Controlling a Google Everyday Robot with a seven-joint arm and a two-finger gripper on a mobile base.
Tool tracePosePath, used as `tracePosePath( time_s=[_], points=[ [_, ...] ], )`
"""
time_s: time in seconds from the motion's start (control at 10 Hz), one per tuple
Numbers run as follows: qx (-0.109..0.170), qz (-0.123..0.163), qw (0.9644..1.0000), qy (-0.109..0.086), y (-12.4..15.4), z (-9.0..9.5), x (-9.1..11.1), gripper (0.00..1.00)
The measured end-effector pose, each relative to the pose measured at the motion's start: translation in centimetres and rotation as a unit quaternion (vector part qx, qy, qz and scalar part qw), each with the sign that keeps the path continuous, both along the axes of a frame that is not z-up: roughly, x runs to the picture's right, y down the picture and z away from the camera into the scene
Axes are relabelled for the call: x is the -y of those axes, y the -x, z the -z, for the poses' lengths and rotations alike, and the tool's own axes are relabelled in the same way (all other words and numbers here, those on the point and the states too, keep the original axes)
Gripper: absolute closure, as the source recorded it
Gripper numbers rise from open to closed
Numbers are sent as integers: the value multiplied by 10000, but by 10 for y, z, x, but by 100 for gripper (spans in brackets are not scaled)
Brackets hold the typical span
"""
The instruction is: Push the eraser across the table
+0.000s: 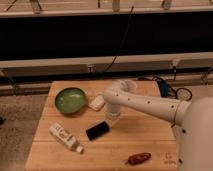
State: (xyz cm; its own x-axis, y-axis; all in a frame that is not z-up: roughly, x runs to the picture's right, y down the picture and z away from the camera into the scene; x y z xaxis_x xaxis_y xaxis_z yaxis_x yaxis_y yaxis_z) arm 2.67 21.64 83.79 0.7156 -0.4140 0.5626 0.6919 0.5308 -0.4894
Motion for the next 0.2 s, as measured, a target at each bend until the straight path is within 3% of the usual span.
tracePosePath(
  time_s=[0.2],
  points=[
    [47, 156, 9999, 30, 6, 6, -5, 100]
  ],
)
